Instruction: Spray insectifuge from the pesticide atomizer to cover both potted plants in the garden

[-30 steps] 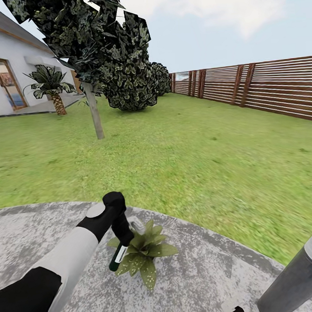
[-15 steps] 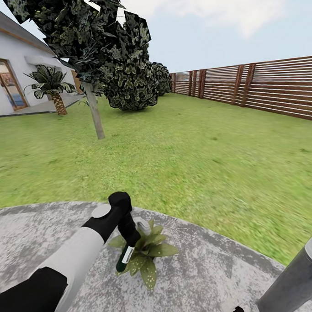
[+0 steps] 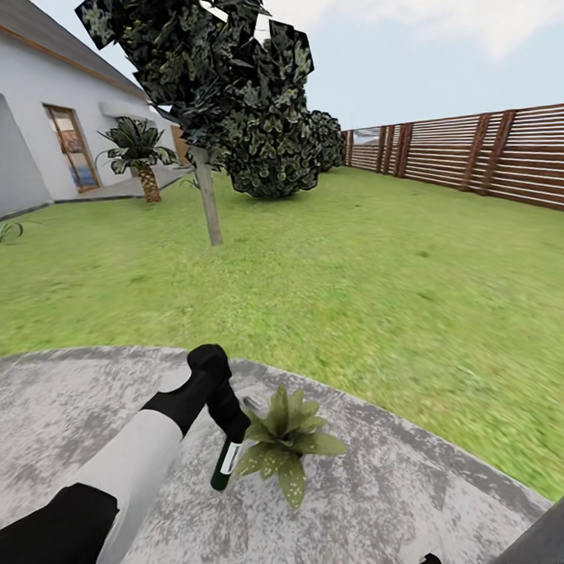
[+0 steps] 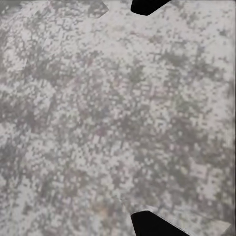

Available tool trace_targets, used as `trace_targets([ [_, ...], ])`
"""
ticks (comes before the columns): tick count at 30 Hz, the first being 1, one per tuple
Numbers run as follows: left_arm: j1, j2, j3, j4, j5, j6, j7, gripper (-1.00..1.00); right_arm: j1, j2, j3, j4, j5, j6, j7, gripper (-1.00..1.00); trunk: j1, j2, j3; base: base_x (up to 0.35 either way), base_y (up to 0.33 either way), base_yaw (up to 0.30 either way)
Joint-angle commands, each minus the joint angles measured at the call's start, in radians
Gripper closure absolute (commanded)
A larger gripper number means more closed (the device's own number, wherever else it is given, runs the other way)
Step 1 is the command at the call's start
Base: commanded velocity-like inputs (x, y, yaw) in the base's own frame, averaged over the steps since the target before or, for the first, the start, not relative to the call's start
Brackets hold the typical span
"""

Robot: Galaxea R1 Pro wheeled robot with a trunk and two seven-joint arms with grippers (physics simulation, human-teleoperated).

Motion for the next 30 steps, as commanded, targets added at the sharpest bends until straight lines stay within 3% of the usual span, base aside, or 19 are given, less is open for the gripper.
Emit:
trace_targets([
  [1,-0.001,0.000,0.002,0.000,-0.010,0.011,-0.010,1.00,0.000,0.000,-0.008,0.001,0.011,-0.004,-0.004,-1.00,-0.001,0.000,-0.001,-0.326,0.000,0.180],
  [4,0.001,0.001,0.010,0.000,-0.008,0.011,0.022,1.00,0.000,0.000,-0.008,0.000,0.010,-0.004,-0.004,-1.00,-0.001,0.000,-0.001,-0.333,0.000,0.056],
  [7,0.007,0.013,0.079,-0.001,-0.007,0.009,0.054,1.00,0.000,0.001,-0.008,0.000,0.012,-0.005,-0.004,-1.00,-0.001,0.000,-0.001,-0.326,0.000,0.009],
  [8,0.009,0.024,0.202,-0.005,-0.003,0.000,0.087,1.00,0.000,0.004,-0.008,0.000,0.013,-0.006,-0.005,-1.00,-0.001,0.000,-0.001,-0.082,0.000,0.001],
  [9,0.010,0.027,0.271,-0.019,0.000,-0.005,0.115,1.00,0.000,0.005,-0.008,0.000,0.013,-0.006,-0.005,-1.00,-0.001,0.000,-0.001,-0.033,0.000,0.000],
  [10,0.011,0.027,0.309,-0.037,0.002,-0.018,0.133,1.00,0.000,0.005,-0.008,-0.001,0.014,-0.006,-0.005,-1.00,-0.001,0.000,-0.001,-0.017,0.000,0.000],
  [11,0.077,0.026,0.490,-0.137,0.069,-0.181,0.155,1.00,0.000,0.003,-0.009,-0.006,0.014,-0.007,-0.005,-1.00,-0.001,0.000,-0.001,0.000,0.000,0.000],
  [13,0.124,0.027,0.560,-0.147,0.132,-0.290,0.159,1.00,0.000,0.005,-0.007,-0.006,0.016,-0.007,-0.003,-1.00,-0.001,0.000,-0.001,0.000,0.000,0.000],
  [15,0.181,0.030,0.621,-0.156,0.153,-0.377,0.161,1.00,0.000,0.007,-0.006,-0.008,0.016,-0.007,-0.002,-1.00,-0.001,0.000,-0.001,0.000,0.000,0.000],
  [17,0.218,0.030,0.696,-0.160,0.158,-0.467,0.174,1.00,0.000,0.007,-0.006,-0.010,0.017,-0.007,-0.001,-1.00,-0.001,0.000,-0.001,0.000,0.000,0.000],
  [19,0.245,0.030,0.815,-0.160,0.161,-0.578,0.201,1.00,0.000,0.007,-0.006,-0.011,0.017,-0.008,-0.001,-1.00,-0.001,0.000,-0.001,0.000,0.000,0.000],
  [21,0.254,0.029,0.916,-0.159,0.162,-0.646,0.212,1.00,-0.001,0.008,-0.006,-0.011,0.017,-0.009,-0.001,-1.00,-0.001,0.000,-0.001,0.000,0.000,0.000],
  [25,0.282,0.027,1.050,-0.159,0.162,-0.697,0.233,1.00,-0.001,0.008,-0.006,-0.011,0.017,-0.009,-0.001,-1.00,-0.001,0.000,-0.001,0.000,0.000,0.000],
  [27,0.299,0.025,1.093,-0.156,0.163,-0.701,0.296,1.00,-0.001,0.007,-0.006,-0.011,0.017,-0.011,-0.001,-1.00,-0.001,0.000,-0.001,0.000,0.000,0.000],
  [28,0.316,0.021,1.118,-0.148,0.164,-0.703,0.409,1.00,0.000,0.006,-0.007,-0.010,0.017,-0.026,-0.001,-1.00,-0.001,0.000,-0.001,0.000,0.000,0.000],
  [30,0.350,0.011,1.129,-0.144,0.175,-0.704,0.589,1.00,0.000,0.006,-0.008,-0.009,0.016,-0.049,-0.001,-1.00,-0.001,0.000,-0.001,0.000,0.000,0.000],
])
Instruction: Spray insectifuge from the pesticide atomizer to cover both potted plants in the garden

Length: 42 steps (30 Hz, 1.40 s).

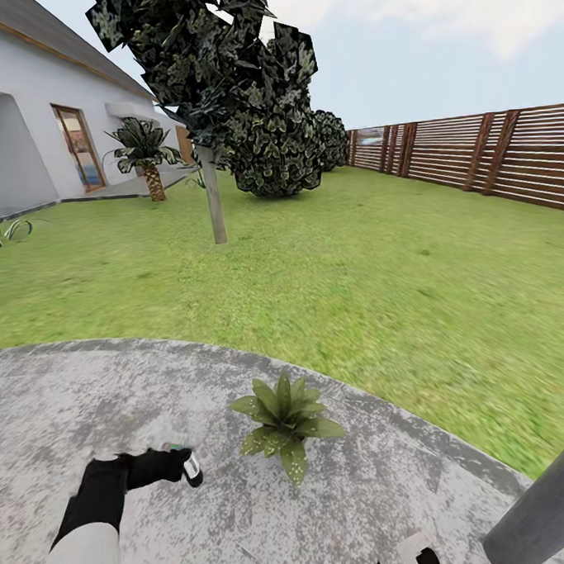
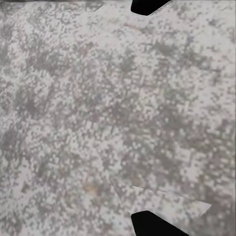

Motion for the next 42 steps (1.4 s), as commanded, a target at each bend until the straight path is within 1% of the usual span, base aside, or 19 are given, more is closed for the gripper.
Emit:
trace_targets([
  [1,0.011,-0.009,0.006,-0.001,0.026,0.010,0.072,1.00,-0.001,0.000,-0.008,0.001,0.010,-0.007,-0.005,-1.00,0.000,0.000,-0.001,0.000,0.000,0.000],
  [3,0.035,-0.017,0.006,0.000,0.093,0.009,0.208,1.00,-0.001,0.000,-0.008,0.001,0.010,-0.012,-0.005,-1.00,0.000,0.000,-0.001,0.000,0.000,0.040],
  [4,0.047,-0.019,0.005,0.001,0.119,0.008,0.280,1.00,-0.001,0.000,-0.007,0.001,0.009,-0.013,-0.005,-1.00,0.000,0.000,-0.001,0.000,0.000,0.195],
  [7,0.053,-0.021,0.005,0.003,0.134,0.008,0.370,1.00,-0.001,0.001,-0.007,0.003,0.009,-0.013,-0.005,-1.00,0.000,0.000,-0.001,0.000,0.000,0.241],
  [10,0.055,-0.020,0.005,0.027,0.137,0.008,0.470,1.00,-0.001,0.002,-0.007,0.004,0.008,-0.013,-0.005,-1.00,0.000,0.000,-0.001,0.000,0.000,0.268],
  [13,0.056,-0.021,0.005,0.034,0.137,0.008,0.501,1.00,-0.001,0.002,-0.007,0.005,0.008,-0.013,-0.005,-1.00,0.000,0.000,-0.001,-0.145,0.032,0.275],
  [15,0.056,-0.021,0.005,0.035,0.137,0.008,0.508,1.00,-0.001,0.002,-0.007,0.006,0.008,-0.013,-0.005,-1.00,0.000,0.000,-0.001,-0.277,0.141,0.276],
  [25,0.056,-0.020,0.005,0.036,0.137,0.008,0.510,1.00,-0.001,0.002,-0.007,0.007,0.008,-0.013,-0.005,-1.00,0.000,0.000,-0.001,-0.223,0.242,0.277],
  [32,0.056,-0.021,0.004,0.044,0.137,0.007,0.511,1.00,-0.001,0.003,-0.007,0.009,0.008,-0.012,-0.005,-1.00,0.000,0.000,-0.001,0.027,0.301,0.276],
  [35,0.056,-0.021,0.001,0.068,0.136,-0.019,0.512,1.00,-0.001,0.020,-0.007,0.009,0.010,-0.012,-0.005,-1.00,0.000,0.000,-0.001,0.157,0.297,0.276],
  [37,0.056,-0.021,-0.002,0.094,0.134,-0.026,0.528,1.00,-0.001,0.029,-0.007,0.008,0.010,-0.012,-0.005,-1.00,0.000,0.000,-0.001,0.206,0.266,0.276],
  [38,0.056,-0.022,-0.013,0.116,0.132,-0.028,0.564,1.00,-0.001,0.037,-0.006,0.007,0.011,-0.012,-0.005,-1.00,0.000,0.000,-0.001,0.222,0.253,0.276],
  [39,0.056,-0.024,-0.034,0.141,0.134,-0.028,0.607,1.00,-0.001,0.045,-0.005,0.006,0.012,-0.012,-0.005,-1.00,0.000,0.000,-0.001,0.226,0.249,0.276],
  [40,0.055,-0.026,-0.048,0.161,0.136,-0.028,0.631,1.00,-0.001,0.062,-0.004,0.004,0.014,-0.012,-0.005,-1.00,0.000,0.000,-0.001,0.232,0.241,0.246],
  [41,0.053,-0.031,-0.054,0.170,0.136,-0.029,0.639,1.00,-0.001,0.072,-0.004,0.003,0.018,-0.012,-0.006,-1.00,0.000,0.000,-0.001,0.236,0.216,0.133],
  [42,0.047,-0.053,-0.059,0.177,0.135,-0.029,0.685,1.00,-0.001,0.084,-0.006,-0.014,0.038,-0.013,-0.009,-1.00,0.000,0.000,-0.001,0.054,0.033,0.018],
])
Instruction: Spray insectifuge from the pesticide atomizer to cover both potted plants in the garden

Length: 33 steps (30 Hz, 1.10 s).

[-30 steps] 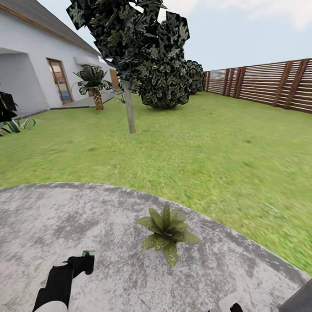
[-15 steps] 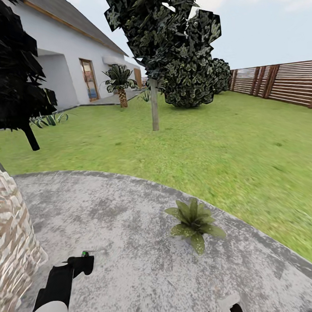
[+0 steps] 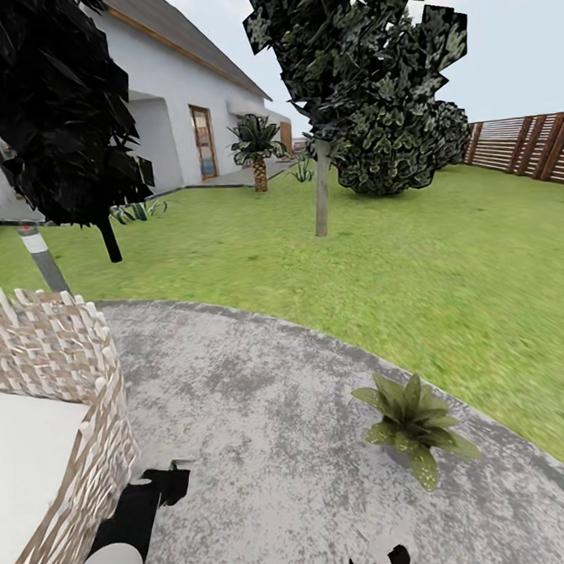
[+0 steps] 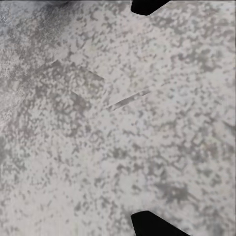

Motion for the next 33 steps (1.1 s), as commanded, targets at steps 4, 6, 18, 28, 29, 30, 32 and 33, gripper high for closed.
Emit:
trace_targets([
  [4,-0.005,-0.023,0.005,0.000,-0.008,0.002,0.072,1.00,-0.002,0.048,-0.010,-0.144,0.013,-0.002,-0.006,-1.00,0.000,0.000,-0.001,0.014,0.008,0.005],
  [6,-0.007,-0.027,0.005,0.000,-0.007,0.002,0.080,1.00,-0.002,0.083,-0.010,-0.236,0.011,0.000,-0.007,-1.00,0.000,0.000,-0.001,0.002,0.001,0.001],
  [18,-0.009,-0.038,0.006,-0.001,-0.007,-0.067,0.077,1.00,-0.013,0.086,-0.011,-0.361,0.004,0.005,-0.005,-1.00,0.000,0.000,-0.001,0.107,0.000,0.000],
  [28,-0.005,-0.039,0.007,0.000,-0.007,-0.070,0.080,1.00,-0.013,0.086,-0.010,-0.353,0.005,0.005,-0.002,-1.00,0.000,0.000,-0.001,0.335,0.000,0.000],
  [29,-0.005,-0.039,0.007,0.000,-0.007,-0.069,0.079,1.00,-0.013,0.086,-0.010,-0.353,0.005,0.005,-0.002,-1.00,0.000,0.000,-0.001,0.337,0.000,0.000],
  [30,-0.005,-0.039,0.007,0.000,-0.007,-0.069,0.079,1.00,-0.013,0.086,-0.010,-0.353,0.005,0.005,-0.002,-1.00,0.000,0.000,-0.001,0.337,0.000,0.000],
  [32,-0.005,-0.039,0.007,0.000,-0.007,-0.069,0.078,1.00,-0.013,0.086,-0.010,-0.353,0.005,0.005,-0.003,-1.00,0.000,0.000,-0.001,0.337,0.000,0.000],
  [33,-0.005,-0.039,0.007,0.000,-0.007,-0.070,0.077,1.00,-0.013,0.086,-0.010,-0.353,0.005,0.005,-0.002,-1.00,0.000,0.000,-0.001,0.337,0.005,0.000],
])
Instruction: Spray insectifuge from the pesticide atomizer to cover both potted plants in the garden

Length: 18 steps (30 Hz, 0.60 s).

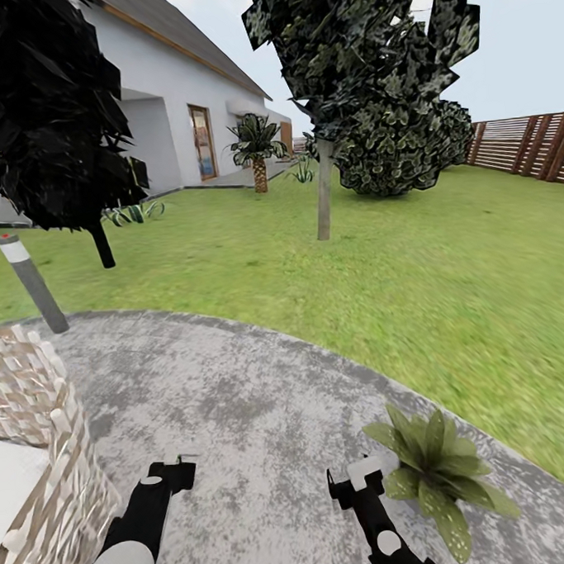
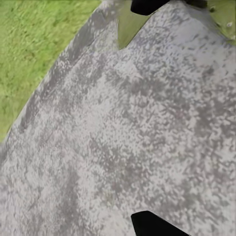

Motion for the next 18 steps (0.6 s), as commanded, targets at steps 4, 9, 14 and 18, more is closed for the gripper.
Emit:
trace_targets([
  [4,-0.003,-0.006,0.003,-0.003,-0.007,0.001,-0.015,1.00,-0.001,0.001,-0.007,0.001,0.011,-0.004,-0.002,-1.00,0.000,0.000,-0.001,0.337,0.056,0.000],
  [9,-0.006,-0.011,-0.011,-0.002,-0.006,0.001,-0.016,1.00,-0.001,0.001,-0.007,0.002,0.011,-0.004,-0.002,-1.00,0.000,0.000,-0.001,0.337,0.074,0.000],
  [14,-0.006,-0.014,-0.012,-0.002,-0.006,0.000,-0.016,1.00,0.000,0.001,-0.007,0.002,0.011,-0.004,-0.002,-1.00,0.000,0.000,-0.002,0.337,0.089,0.088],
  [18,-0.006,-0.016,-0.012,-0.001,-0.006,0.000,-0.016,1.00,0.000,0.001,-0.006,0.003,0.011,-0.004,-0.001,-1.00,0.000,0.000,-0.003,0.337,0.101,0.108],
])
